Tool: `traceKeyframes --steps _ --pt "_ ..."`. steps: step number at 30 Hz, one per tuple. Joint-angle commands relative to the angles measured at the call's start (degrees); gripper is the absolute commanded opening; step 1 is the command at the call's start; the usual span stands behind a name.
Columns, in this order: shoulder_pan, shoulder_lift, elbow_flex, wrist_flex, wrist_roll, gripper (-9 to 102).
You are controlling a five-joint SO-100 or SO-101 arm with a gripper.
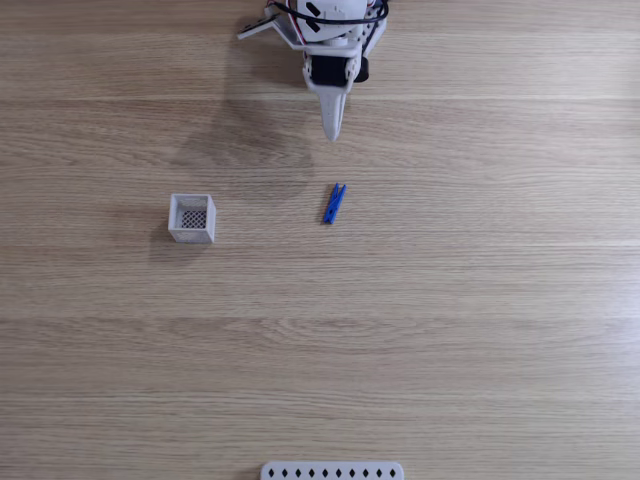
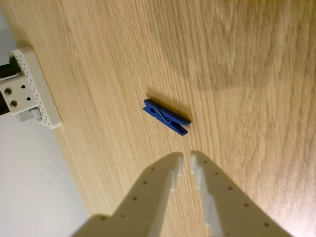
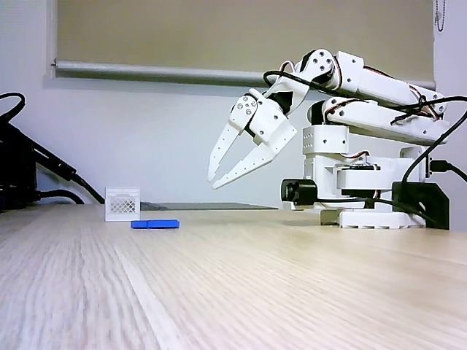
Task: Grasp a peg and put it in the crate.
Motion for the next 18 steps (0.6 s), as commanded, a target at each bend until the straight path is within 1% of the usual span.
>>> traceKeyframes --steps 1,18 --pt "-0.18 0.7 -1.41 -0.09 1.14 -1" --pt "-0.26 0.7 -1.41 -0.09 0.53 -1"
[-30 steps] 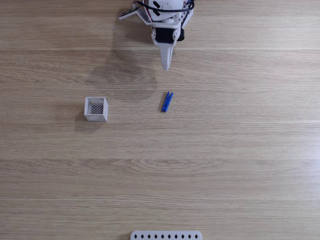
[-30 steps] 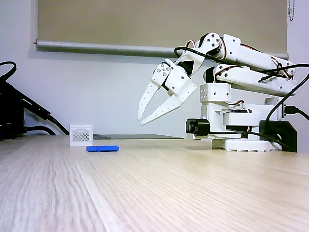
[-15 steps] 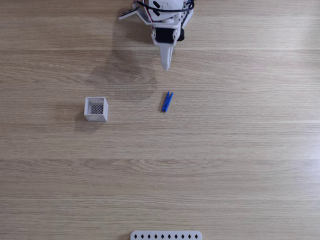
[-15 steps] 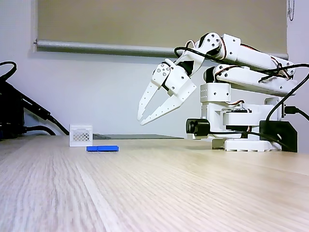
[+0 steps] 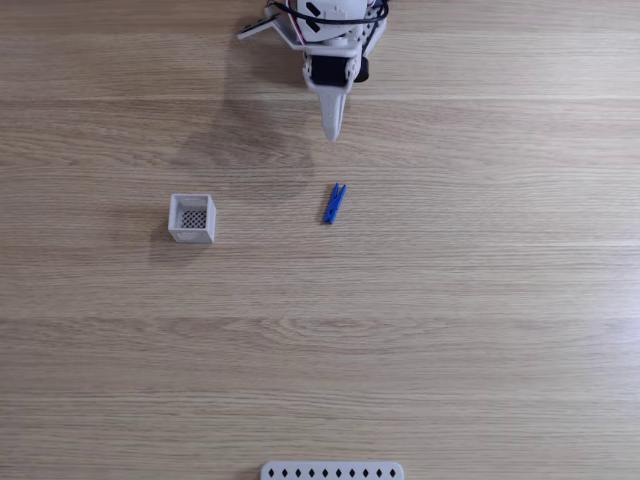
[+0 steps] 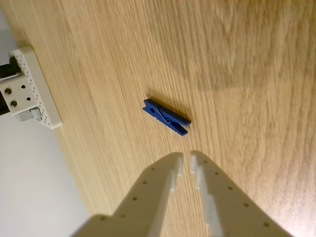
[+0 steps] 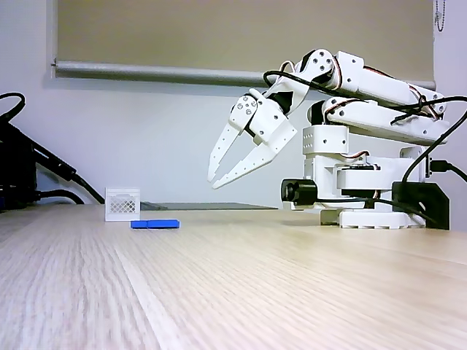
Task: Grasp a peg and put it in the crate.
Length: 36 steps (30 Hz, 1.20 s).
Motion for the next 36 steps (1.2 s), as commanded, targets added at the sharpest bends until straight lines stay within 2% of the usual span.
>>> traceKeyframes --steps 1,14,19,22,26,31,36 --pt "-0.26 0.7 -1.41 -0.09 0.53 -1" --pt "-2.64 -0.97 -2.11 -0.44 0.44 -1" --pt "-3.96 -13.71 -7.56 -0.97 0.0 -1" --pt "-4.48 -26.37 -16.08 -0.97 -4.13 -1" --pt "-4.48 -46.32 -30.67 -0.62 -19.34 -1" --pt "-4.22 -65.13 -47.11 0.0 -48.78 -1" --pt "-4.31 -75.5 -54.4 -0.88 -77.34 -1"
